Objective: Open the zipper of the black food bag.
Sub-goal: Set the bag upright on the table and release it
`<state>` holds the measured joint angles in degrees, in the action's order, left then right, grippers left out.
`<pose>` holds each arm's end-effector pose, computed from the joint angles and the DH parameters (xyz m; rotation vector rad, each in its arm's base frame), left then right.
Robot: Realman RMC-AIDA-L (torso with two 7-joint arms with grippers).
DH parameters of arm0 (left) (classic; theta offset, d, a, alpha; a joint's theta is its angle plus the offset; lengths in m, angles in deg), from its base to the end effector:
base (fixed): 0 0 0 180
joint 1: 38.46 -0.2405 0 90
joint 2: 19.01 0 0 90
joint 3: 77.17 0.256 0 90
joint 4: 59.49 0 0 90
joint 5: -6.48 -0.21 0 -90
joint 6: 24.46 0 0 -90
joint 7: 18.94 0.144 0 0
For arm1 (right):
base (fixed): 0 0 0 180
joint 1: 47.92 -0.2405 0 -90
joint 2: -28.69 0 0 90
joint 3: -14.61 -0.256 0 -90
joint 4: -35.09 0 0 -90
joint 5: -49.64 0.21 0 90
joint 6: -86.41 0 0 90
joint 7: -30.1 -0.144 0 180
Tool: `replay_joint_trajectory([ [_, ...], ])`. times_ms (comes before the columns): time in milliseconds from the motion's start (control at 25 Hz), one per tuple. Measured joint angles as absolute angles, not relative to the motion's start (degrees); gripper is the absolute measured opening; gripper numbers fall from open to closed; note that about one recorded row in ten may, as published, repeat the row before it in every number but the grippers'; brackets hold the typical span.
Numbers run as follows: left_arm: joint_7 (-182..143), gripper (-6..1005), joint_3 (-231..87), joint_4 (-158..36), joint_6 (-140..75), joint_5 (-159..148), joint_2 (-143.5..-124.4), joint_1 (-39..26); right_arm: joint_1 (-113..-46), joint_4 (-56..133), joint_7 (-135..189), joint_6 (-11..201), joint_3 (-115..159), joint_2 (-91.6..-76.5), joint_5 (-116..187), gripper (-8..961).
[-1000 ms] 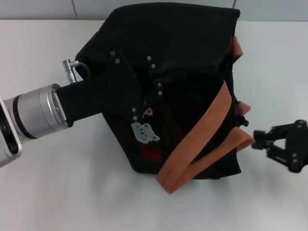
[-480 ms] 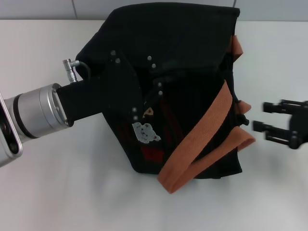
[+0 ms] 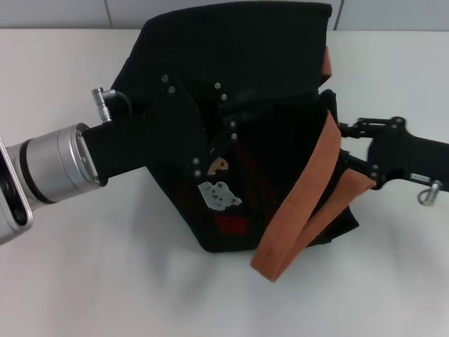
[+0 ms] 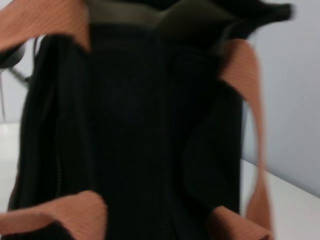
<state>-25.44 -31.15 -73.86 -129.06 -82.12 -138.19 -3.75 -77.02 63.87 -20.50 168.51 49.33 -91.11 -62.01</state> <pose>-0.2025 0.2986 -0.0253 -2.2271 0.7465 -1.1321 0.2854 0.3256 -0.0189 -2.5795 0.2284 0.6277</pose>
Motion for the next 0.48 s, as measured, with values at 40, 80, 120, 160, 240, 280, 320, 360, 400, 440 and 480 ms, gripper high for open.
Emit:
replay_joint_trajectory([
  [40, -25.44, 98, -31.17, -73.81, -129.01, -82.11, -138.19, -3.74, -77.47, 63.35, -19.54, 167.85, 49.70, -91.11, -61.93, 455],
  [80, -25.44, 98, -31.21, -73.74, -128.96, -82.11, -138.19, -3.74, -78.17, 62.97, -18.75, 166.85, 50.21, -91.14, -61.42, 436],
  [120, -25.44, 98, -31.33, -73.47, -128.91, -82.08, -138.20, -3.74, -78.17, 62.97, -18.75, 166.85, 50.21, -91.14, -61.42, 417],
  [160, -25.44, 98, -31.47, -73.07, -128.82, -81.80, -138.19, -3.80, -78.30, 63.12, -18.66, 166.74, 50.42, -91.16, -60.66, 398],
  [240, -25.44, 98, -31.70, -71.63, -128.36, -80.56, -138.20, -4.29, -77.96, 64.35, -18.86, 167.51, 50.58, -91.16, -58.87, 359],
  [280, -25.46, 98, -31.74, -71.10, -128.05, -79.94, -138.19, -4.55, -77.64, 65.11, -19.18, 168.06, 50.64, -91.17, -57.91, 340],
  [320, -25.52, 98, -31.76, -70.22, -127.48, -79.36, -138.17, -5.17, -77.09, 66.40, -19.87, 168.84, 50.65, -91.15, -56.59, 321],
  [360, -25.56, 98, -31.78, -69.70, -127.10, -79.12, -138.16, -5.52, -76.61, 67.66, -20.51, 169.41, 50.72, -91.15, -55.51, 301],
  [400, -25.59, 98, -31.81, -68.66, -126.47, -78.92, -138.14, -6.17, -76.19, 68.90, -21.14, 169.95, 50.73, -91.11, -54.50, 282],
  [440, -25.58, 98, -31.84, -68.30, -126.33, -78.93, -138.15, -6.38, -75.70, 70.41, -21.93, 170.49, 50.86, -91.11, -53.43, 258],
  [480, -25.56, 98, -31.93, -67.41, -125.91, -78.93, -138.16, -6.85, -74.98, 73.10, -23.23, 171.42, 51.38, -91.13, -51.58, 234],
])
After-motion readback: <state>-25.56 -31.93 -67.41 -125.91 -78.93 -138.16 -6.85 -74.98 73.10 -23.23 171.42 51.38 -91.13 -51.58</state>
